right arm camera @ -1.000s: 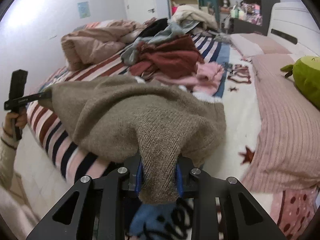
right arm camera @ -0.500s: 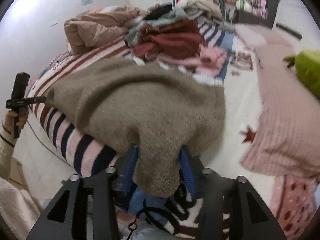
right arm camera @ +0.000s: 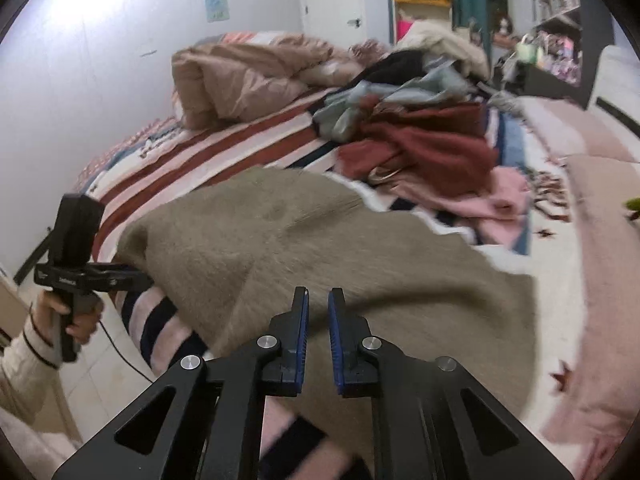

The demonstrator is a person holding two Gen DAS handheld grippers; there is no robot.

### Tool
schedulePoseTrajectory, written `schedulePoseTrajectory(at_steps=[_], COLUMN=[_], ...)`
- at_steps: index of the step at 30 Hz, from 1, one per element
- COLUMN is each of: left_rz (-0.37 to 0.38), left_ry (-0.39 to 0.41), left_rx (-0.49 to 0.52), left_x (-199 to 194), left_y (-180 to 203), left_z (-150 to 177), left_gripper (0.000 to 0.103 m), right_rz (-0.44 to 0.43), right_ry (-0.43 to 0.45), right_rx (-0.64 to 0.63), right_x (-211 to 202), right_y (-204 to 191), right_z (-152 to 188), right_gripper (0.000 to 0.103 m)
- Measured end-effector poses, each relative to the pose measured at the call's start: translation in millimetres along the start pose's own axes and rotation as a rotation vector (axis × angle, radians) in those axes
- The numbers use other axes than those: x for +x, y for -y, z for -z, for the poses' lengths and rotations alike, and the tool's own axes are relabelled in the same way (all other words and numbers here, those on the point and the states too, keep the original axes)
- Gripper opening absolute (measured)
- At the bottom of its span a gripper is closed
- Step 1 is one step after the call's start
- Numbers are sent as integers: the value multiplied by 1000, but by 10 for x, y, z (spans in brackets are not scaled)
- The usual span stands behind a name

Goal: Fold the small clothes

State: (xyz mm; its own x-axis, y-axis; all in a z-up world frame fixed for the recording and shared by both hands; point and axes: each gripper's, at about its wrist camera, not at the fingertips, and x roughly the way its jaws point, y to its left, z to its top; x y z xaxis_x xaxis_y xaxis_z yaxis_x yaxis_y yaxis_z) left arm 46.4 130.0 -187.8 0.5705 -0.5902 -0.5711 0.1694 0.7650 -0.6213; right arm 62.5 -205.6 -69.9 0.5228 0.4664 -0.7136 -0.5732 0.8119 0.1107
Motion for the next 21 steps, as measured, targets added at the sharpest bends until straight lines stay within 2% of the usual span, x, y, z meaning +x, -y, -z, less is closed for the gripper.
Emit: schedulePoseTrajectory(at_steps=[6, 8, 10, 13, 15, 21], left_rz=[-31, -33, -41, -58, -45, -16], left_ry=[137, 169, 171, 186, 204, 227], left_rx=[-79, -93, -58, 30, 88, 305], left_x=[225, 294, 340, 307, 258, 271], left_y=[-11, 13, 103, 338, 512, 1244], left_z=[-310, -410, -520, -657, -727, -846], left_gripper=[96, 85, 55, 36, 32, 29], right_rz=[-28, -30, -25, -56, -56, 63], right_ry=[-159, -174, -164, -140, -100, 64], right_rx=[-7, -9, -14, 22, 58, 150], right_x=[583, 676, 675, 540, 341, -436], right_y=[-64, -72, -91, -30, 100, 612], right_z=[139, 210, 211, 157, 121, 97], right_gripper=[5, 5, 5, 5, 5, 7])
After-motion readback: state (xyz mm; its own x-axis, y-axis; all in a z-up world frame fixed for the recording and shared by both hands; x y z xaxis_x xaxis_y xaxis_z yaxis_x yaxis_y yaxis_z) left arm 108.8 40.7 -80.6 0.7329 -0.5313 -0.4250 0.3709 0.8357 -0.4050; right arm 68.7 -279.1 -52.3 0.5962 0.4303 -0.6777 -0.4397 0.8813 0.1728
